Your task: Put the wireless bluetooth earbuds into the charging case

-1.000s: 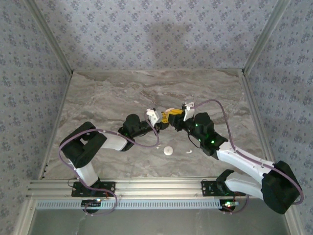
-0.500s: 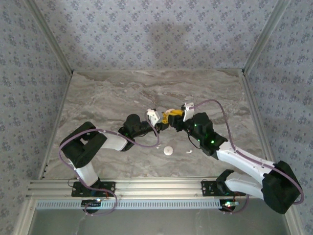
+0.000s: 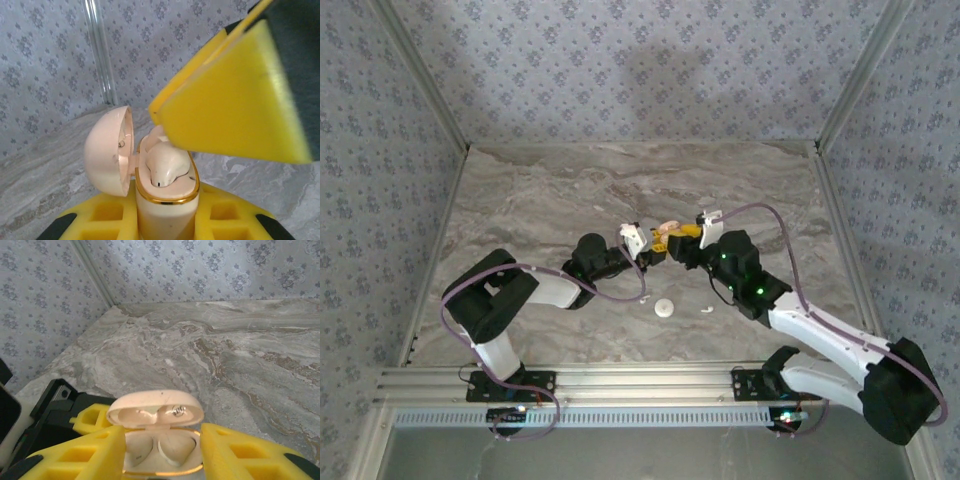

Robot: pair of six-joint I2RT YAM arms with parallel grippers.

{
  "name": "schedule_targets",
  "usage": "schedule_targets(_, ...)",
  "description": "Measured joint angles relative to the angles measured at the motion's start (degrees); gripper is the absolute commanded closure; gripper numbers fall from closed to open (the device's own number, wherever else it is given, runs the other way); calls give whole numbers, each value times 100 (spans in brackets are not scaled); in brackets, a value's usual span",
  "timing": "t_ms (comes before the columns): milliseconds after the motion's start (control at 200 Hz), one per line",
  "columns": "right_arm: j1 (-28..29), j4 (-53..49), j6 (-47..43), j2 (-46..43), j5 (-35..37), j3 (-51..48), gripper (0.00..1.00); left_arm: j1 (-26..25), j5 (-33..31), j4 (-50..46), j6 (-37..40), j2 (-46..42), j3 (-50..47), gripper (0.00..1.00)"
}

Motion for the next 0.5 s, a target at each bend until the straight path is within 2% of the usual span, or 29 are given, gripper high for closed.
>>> schedule_targets(180, -223, -684, -133, -531, -566, 127, 43, 11, 42, 192, 87, -26, -2, 83)
schedule_targets(315, -658, -1429, -455, -822, -1213, 487, 39, 50, 365, 122, 111, -109, -2, 83)
schedule_targets(460, -1174, -2476, -1316, -938, -1847, 1078, 38, 120, 756, -297, 295, -352, -2, 83)
schedule_targets(500, -1268, -2780, -1631, -946, -1993, 1237, 34, 131, 841, -459, 372, -439, -2, 83)
